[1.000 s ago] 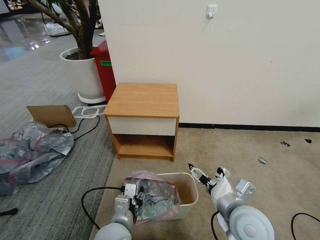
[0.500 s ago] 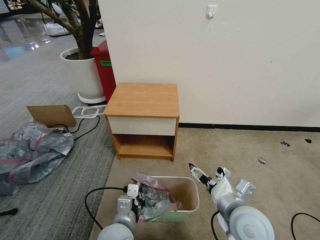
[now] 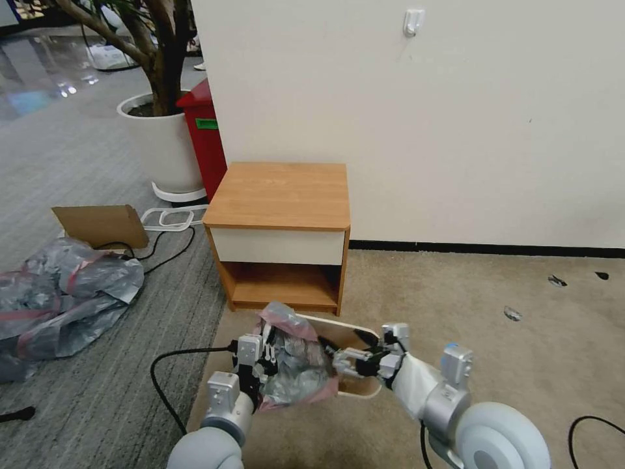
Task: Pick up the garbage bag from the table and place it over the trash can.
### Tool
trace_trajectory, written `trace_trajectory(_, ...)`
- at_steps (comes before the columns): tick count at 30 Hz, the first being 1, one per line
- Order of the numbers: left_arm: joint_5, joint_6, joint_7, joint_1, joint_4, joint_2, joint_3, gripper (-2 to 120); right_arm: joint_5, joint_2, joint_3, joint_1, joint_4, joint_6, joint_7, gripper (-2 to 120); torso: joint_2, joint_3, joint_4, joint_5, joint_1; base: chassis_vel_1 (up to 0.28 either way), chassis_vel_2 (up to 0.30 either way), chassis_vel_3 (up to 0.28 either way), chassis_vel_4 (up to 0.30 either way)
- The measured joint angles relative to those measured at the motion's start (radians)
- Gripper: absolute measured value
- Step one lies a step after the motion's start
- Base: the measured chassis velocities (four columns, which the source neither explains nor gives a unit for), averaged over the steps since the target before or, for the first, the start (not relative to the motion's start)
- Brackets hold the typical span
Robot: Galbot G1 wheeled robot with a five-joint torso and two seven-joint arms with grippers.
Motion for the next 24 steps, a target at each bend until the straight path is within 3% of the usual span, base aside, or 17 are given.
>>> trace_trajectory(9,-0.001,-0.009,0.036,0.017,-0.049,0.015,-0.039,5,-0.066,0.058,-0.069,0.063,-0.070,0.026,0.073,100,0.000,0.000,-0.0001,0.0000,0.000,0.000,0.000,0.000,0.000)
trace_trajectory(24,-0.002,-0.003,0.067,0.032,-0.089,0.011,-0.047,5,-0.302,0.094,-0.121,0.109,-0.141,0.091,0.027,96,0.000,0.000,-0.0001,0.0000,0.000,0.000,0.000,0.000,0.000)
